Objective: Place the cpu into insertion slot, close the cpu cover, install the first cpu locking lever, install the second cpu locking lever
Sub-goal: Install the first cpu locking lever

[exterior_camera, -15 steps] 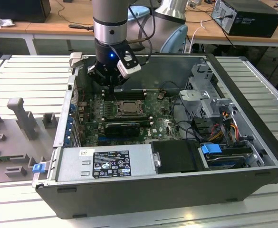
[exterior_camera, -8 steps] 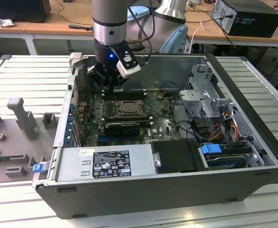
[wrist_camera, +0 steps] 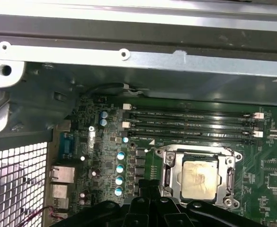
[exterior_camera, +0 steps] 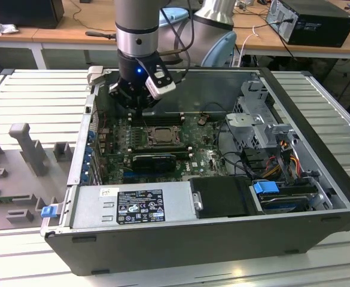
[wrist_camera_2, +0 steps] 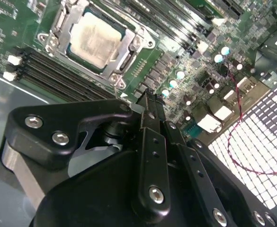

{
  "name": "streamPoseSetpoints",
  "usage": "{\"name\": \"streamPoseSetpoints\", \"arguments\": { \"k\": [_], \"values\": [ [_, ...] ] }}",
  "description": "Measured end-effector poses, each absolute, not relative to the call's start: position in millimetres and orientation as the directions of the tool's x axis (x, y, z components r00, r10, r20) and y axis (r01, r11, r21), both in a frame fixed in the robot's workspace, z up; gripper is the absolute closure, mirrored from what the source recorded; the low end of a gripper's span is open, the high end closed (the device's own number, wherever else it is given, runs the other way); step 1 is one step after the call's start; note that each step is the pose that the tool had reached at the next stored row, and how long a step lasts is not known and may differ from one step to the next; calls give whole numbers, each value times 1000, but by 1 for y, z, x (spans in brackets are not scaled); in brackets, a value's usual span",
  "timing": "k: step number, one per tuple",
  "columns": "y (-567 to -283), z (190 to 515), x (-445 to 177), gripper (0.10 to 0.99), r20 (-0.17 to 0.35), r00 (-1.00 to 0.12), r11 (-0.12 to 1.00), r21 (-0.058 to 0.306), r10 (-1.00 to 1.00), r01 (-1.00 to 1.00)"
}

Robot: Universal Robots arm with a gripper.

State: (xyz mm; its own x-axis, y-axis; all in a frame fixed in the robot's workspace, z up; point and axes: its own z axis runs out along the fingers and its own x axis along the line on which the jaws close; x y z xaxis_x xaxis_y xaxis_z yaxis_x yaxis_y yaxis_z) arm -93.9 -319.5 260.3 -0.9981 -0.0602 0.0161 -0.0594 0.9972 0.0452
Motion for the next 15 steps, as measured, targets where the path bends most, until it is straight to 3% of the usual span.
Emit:
{"name": "streamPoseSetpoints", "arguments": {
  "k": [10,15],
  "values": [
    [-312,257,-105,980,13,-998,994,93,-61,-59],
    [-299,257,-105,980,13,-998,994,94,-61,-60]
  ]
}}
